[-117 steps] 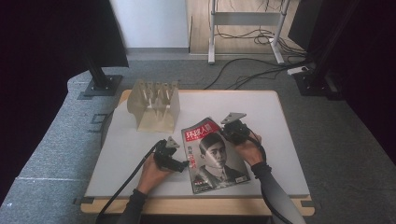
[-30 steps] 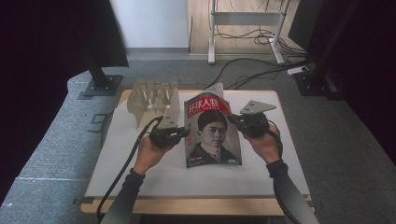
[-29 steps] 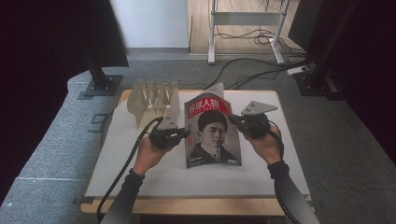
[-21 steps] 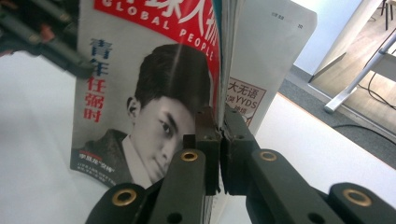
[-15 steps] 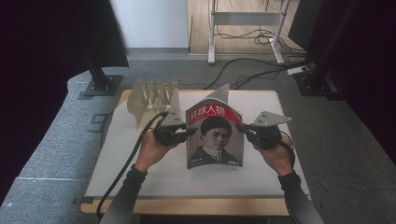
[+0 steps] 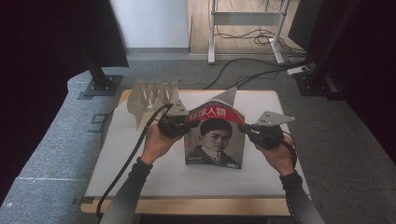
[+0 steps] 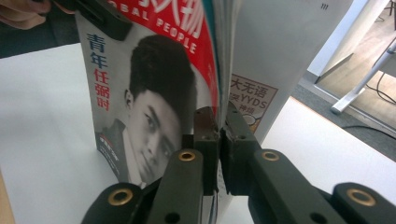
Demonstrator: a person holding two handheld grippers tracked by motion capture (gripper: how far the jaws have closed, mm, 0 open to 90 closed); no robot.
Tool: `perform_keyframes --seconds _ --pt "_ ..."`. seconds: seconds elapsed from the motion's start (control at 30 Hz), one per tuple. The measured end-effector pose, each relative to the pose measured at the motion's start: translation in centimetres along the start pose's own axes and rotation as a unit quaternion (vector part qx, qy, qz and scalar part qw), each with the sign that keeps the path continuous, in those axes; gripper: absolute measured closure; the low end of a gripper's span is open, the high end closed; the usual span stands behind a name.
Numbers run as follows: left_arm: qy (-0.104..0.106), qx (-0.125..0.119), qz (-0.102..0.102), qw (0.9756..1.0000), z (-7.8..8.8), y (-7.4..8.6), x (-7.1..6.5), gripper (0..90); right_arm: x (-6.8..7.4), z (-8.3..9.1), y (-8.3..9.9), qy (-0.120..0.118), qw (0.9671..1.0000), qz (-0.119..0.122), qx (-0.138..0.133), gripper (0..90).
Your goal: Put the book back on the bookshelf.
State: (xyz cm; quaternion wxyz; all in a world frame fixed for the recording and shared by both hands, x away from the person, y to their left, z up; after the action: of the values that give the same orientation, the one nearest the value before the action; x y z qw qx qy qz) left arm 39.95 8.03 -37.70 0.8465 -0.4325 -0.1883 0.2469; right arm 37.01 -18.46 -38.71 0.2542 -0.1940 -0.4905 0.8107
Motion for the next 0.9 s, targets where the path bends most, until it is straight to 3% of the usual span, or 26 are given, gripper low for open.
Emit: perform_keyframes --seconds 0.2,0.33,0.6,0.9 --pt "0.003 -0.008 0.002 1.0000 0.7 0.1 0.2 87.0 -1.2 0.2 1.5 0.028 0.9994 -0.017 0.011 70.0" --pt "-0.001 -0.001 0.003 1.0000 1.3 0.3 0.4 87.0 -2.1 0.1 3.0 0.042 0.9980 -0.045 0.014 57.3" --pt "-0.007 -0.004 0.024 0.9997 3.1 1.1 1.8 87.1 -2.8 -0.9 6.3 0.037 0.9949 -0.080 0.048 39.6" --pt "-0.023 0.004 0.034 0.9992 5.4 1.7 2.8 87.1 -2.7 -1.8 9.4 0.036 0.9921 -0.099 0.069 26.5"
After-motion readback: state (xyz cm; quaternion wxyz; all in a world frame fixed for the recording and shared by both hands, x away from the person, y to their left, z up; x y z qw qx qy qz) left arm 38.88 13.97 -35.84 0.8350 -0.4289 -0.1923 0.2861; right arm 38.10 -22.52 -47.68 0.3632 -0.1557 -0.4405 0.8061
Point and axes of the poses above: each handheld gripper's, and its own axes: z roughly backward along the jaws, y roughly out of its underside, x roughly to its left, the point moved 4 cm from there along -z, roughly forward along the jaws, and after that the axes turned 6 degrees about -y, right-handed, at the moved point
